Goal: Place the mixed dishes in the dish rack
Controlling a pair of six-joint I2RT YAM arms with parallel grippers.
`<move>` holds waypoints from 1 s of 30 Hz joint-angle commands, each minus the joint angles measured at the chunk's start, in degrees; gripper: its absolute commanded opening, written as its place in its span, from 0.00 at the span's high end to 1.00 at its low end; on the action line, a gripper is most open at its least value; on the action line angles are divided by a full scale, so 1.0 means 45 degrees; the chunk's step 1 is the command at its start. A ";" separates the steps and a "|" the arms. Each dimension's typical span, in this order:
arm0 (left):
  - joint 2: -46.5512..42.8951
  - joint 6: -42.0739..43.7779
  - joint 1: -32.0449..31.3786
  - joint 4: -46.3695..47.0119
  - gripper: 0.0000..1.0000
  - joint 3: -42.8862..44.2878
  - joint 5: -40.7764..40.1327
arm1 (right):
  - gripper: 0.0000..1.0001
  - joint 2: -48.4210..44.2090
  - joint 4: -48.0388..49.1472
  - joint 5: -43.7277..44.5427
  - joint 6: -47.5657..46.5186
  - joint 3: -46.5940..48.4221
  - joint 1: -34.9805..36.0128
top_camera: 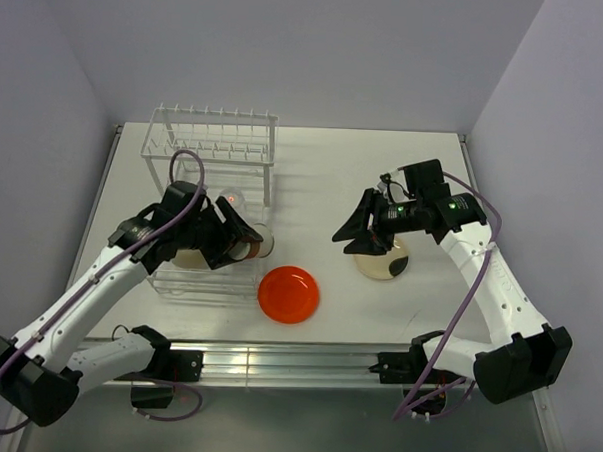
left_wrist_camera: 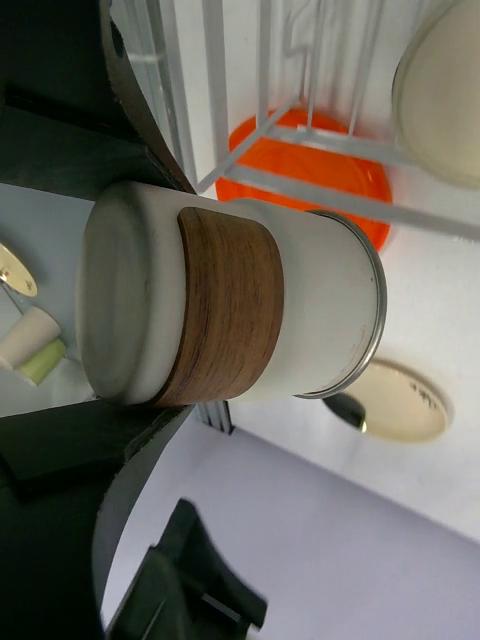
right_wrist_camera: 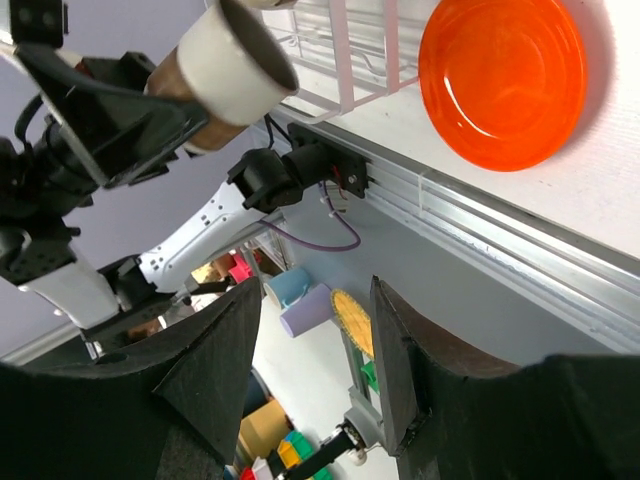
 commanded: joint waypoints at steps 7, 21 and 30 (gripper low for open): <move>0.1456 0.1551 0.0260 -0.1463 1.00 0.1558 -0.0605 | 0.45 -0.0420 -0.0233 0.0159 -0.0489 0.0303 -0.0062; 0.2315 0.2351 0.0865 -0.2068 1.00 0.1441 -0.1113 | 0.46 -0.0342 -0.0097 0.0042 -0.0508 0.0128 -0.0062; 0.2921 0.2898 0.1626 -0.1893 1.00 0.1441 -0.1114 | 0.46 -0.0420 -0.0077 0.0081 -0.0528 -0.0028 -0.0062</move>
